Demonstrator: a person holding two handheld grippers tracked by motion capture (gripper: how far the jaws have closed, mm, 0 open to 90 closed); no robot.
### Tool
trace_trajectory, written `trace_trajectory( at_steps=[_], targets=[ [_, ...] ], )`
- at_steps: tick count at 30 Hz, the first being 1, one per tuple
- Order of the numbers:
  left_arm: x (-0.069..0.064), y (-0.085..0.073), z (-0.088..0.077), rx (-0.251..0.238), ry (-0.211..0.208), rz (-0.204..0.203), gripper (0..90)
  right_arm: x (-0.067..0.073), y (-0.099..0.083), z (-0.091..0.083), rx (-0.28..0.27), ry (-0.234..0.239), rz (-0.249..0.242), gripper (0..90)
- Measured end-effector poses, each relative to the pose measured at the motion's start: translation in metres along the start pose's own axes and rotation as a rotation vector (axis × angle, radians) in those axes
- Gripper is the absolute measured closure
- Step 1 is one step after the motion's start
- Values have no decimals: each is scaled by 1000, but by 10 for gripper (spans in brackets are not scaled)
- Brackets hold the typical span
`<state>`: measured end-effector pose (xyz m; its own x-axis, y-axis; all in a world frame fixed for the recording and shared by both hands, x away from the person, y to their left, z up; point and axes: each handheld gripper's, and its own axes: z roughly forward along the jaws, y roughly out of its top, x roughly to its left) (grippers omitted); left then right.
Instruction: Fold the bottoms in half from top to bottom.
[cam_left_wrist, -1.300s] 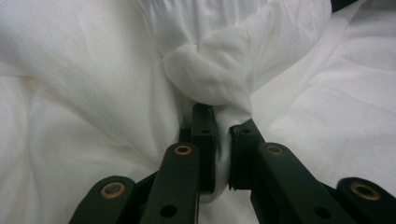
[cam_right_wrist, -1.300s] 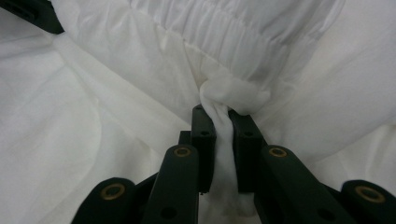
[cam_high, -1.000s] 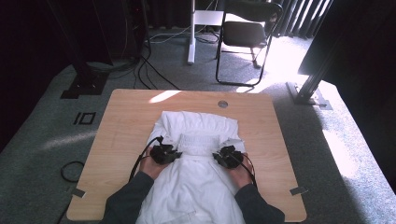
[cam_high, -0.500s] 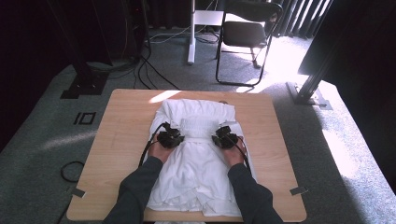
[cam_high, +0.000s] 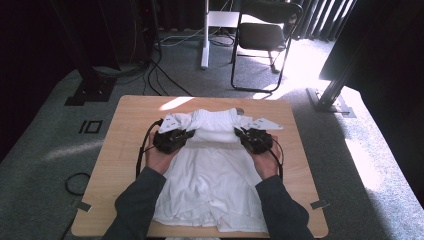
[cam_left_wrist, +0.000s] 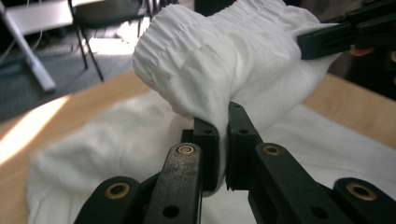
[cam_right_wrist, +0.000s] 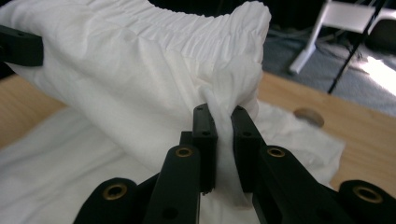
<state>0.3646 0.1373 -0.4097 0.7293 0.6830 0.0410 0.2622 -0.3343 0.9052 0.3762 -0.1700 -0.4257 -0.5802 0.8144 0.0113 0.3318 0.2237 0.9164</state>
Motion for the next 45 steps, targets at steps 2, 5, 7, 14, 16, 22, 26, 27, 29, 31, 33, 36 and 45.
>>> trace_trajectory(
  at_steps=[2,5,7,14,16,22,26,27,29,31,33,36,45],
  targets=[
    [-7,-3,-7,11,-7,22,861,9,-2,-17,-9,15,-23,830],
    [-14,-23,-10,36,-38,7,856,22,-19,-25,37,31,-68,827],
    [-19,-48,-3,96,-51,-7,852,30,-42,-21,98,46,-78,826],
    [-22,-122,26,306,-110,-110,843,38,-111,7,290,113,10,825],
    [-19,-133,32,351,-139,-159,790,39,-121,12,324,121,22,816],
    [-10,-112,10,256,-146,-183,555,37,-113,4,322,144,12,511],
    [3,-93,1,201,-83,-199,514,22,-93,-14,207,120,51,480],
    [8,-89,3,203,-67,-205,538,19,-90,-16,192,112,62,483],
    [14,-85,12,221,-57,-212,661,8,-82,-14,170,84,98,679],
    [20,-86,29,275,-43,-221,813,-2,-79,-1,199,58,114,809],
    [21,-90,45,314,-55,-233,862,-9,-81,15,239,53,133,833],
    [19,-97,65,356,-65,-242,868,-11,-88,40,313,39,135,827],
    [11,-101,74,352,-77,-206,815,-16,-97,60,326,141,213,763]
  ],
)
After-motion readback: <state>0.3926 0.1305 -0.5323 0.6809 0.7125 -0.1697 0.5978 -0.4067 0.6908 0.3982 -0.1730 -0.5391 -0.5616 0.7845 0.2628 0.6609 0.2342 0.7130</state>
